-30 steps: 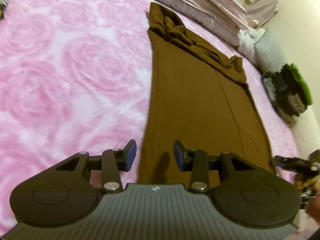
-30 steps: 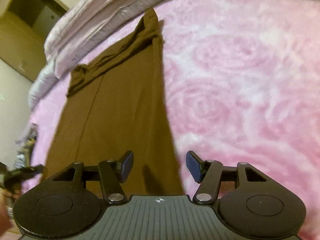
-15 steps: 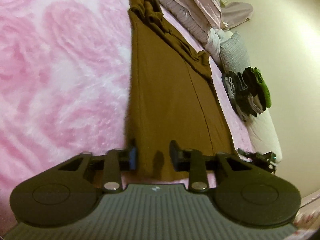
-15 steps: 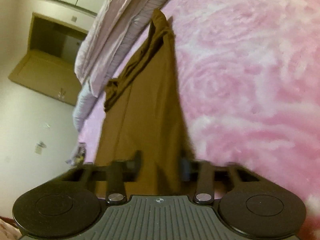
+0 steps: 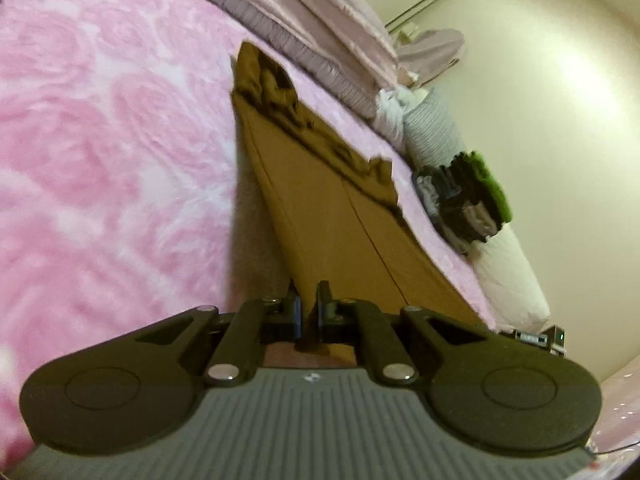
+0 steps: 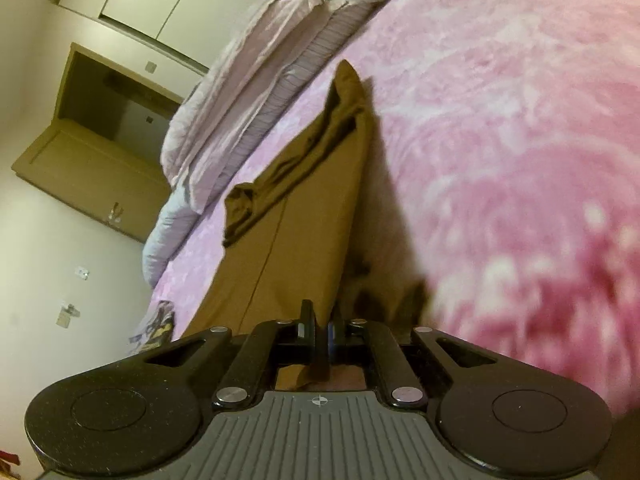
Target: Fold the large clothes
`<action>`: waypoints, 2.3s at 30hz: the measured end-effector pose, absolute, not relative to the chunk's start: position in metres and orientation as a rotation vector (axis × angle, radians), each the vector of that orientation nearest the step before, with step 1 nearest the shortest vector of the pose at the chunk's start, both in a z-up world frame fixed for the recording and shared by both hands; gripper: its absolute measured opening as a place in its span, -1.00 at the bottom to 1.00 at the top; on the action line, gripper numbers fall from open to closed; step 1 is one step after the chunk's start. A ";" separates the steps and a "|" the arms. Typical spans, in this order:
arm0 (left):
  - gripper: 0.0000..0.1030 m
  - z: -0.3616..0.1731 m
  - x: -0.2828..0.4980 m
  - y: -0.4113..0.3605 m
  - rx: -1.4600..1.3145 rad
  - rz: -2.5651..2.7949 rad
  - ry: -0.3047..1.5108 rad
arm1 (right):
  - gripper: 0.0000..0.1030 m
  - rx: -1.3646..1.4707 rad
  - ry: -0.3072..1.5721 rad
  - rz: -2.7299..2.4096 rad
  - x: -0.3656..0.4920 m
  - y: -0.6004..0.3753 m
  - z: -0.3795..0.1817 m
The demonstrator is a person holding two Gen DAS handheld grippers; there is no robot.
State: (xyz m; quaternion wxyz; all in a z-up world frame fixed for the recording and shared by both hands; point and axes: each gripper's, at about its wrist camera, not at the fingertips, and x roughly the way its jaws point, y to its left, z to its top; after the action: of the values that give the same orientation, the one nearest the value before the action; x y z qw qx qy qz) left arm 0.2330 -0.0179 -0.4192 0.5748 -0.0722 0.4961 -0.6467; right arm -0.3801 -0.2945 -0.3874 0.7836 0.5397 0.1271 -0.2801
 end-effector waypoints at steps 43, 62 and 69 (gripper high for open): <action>-0.60 -0.414 0.292 -0.198 -0.276 -1.217 1.233 | 0.04 1.352 0.157 -0.975 -0.331 -0.416 -0.369; -0.57 -0.419 0.205 -0.194 0.347 -1.566 0.796 | -0.42 0.261 0.698 -0.875 -0.230 -0.325 -0.394; -0.58 -0.409 0.242 -0.237 0.183 -1.367 0.808 | -0.42 0.263 0.576 -1.057 -0.208 -0.396 -0.374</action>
State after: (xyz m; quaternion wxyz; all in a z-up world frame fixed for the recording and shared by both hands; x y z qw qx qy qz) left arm 0.2422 -0.2372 -0.4087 0.6974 0.0819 0.3623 -0.6129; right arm -0.2079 -0.3962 -0.3742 0.8162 0.1236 0.2703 -0.4955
